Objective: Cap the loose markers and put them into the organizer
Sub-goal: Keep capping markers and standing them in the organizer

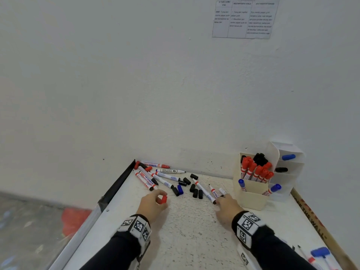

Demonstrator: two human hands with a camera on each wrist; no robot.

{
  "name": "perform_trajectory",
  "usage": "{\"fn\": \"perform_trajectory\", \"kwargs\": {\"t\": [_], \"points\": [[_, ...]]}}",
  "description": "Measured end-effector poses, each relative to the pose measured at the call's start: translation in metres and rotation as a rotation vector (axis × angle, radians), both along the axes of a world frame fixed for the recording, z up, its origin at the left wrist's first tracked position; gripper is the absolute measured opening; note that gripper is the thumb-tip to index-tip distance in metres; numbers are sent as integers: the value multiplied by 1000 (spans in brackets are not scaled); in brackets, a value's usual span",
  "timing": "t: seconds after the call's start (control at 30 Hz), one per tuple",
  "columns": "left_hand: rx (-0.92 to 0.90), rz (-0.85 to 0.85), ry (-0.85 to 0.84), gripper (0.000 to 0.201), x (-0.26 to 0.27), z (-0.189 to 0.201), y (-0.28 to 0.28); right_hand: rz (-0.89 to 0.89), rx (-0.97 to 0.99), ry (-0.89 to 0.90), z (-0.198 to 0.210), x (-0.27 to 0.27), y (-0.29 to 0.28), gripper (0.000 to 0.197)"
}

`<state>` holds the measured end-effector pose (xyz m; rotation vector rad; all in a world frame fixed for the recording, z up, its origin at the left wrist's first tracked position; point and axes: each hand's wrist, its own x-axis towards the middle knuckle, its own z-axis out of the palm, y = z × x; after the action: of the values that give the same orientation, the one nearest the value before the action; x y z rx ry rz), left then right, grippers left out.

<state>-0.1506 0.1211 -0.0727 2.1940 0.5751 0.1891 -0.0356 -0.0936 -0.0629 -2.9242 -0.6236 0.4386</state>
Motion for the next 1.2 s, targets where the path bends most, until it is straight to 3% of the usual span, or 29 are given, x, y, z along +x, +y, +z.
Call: {"fn": "perform_trajectory", "kwargs": {"t": [0.1,0.23,0.33,0.47,0.53,0.7,0.87,1.0,1.2], "points": [[-9,31,39,28,2,-3,-4,-2,118,-5,-6,-1,-3,39],[19,32,94,24,3,-6,-8,18,360,131,-7,-15,-7,27],[26,35,109,20,1,-6,-8,49,422,188,-2,-27,-8,25],[95,-20,147,24,1,-5,-11,5,498,137,-1,-39,-10,20],[145,-50,171,27,1,-5,-14,-40,459,90,-1,-43,-17,20],[190,-65,166,28,3,-3,-21,-246,67,2,-2,-48,-59,34],[211,-80,170,26,5,-3,-27,-472,-82,-57,-3,-53,-111,38],[209,-88,187,26,5,-4,-29,-363,-104,-79,-11,-61,-120,38],[188,-91,194,27,6,-5,-29,-186,34,-22,-17,-65,-110,45]]}}
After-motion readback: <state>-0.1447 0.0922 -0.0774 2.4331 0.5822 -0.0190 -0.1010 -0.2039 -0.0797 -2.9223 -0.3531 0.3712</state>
